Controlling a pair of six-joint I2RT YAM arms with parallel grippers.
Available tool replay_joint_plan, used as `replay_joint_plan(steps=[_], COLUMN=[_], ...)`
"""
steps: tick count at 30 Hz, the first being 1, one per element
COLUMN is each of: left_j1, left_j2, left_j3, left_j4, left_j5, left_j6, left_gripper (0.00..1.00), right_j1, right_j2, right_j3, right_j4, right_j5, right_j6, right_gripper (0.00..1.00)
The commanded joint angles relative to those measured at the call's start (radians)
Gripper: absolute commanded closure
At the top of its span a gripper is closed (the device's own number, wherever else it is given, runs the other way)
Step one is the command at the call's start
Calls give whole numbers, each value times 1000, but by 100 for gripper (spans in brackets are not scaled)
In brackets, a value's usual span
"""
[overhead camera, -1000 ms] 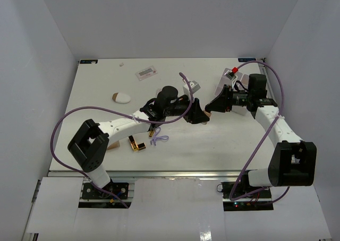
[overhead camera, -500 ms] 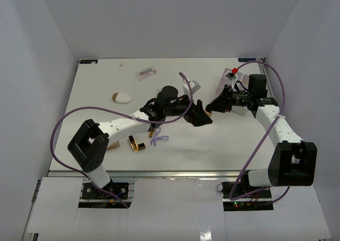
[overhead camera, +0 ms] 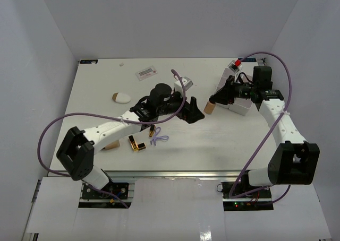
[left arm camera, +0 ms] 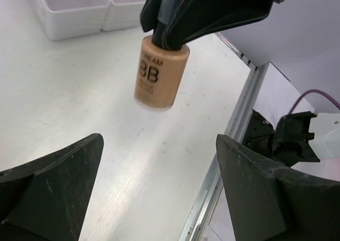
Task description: Organize the makeup
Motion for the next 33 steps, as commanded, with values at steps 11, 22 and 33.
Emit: replay_joint_plan(steps=[11,22,33], left_j1=[175,207,211], left_j2=[-349,-434,-474], left_j3=[-90,-246,-280], left_j4=[-336,-291,-281], left_j5=[-189,-258,-290], left_j6=[147,194,208], left_gripper=[2,2,2], right_j1=[-82,-96,-96], right_j2=[218,390,511], right_j3=[351,575,657], right_j4=[-39,-12,40], right_j5=[378,617,741], right_j6=[-130,-152,-160], right_gripper=[92,92,92])
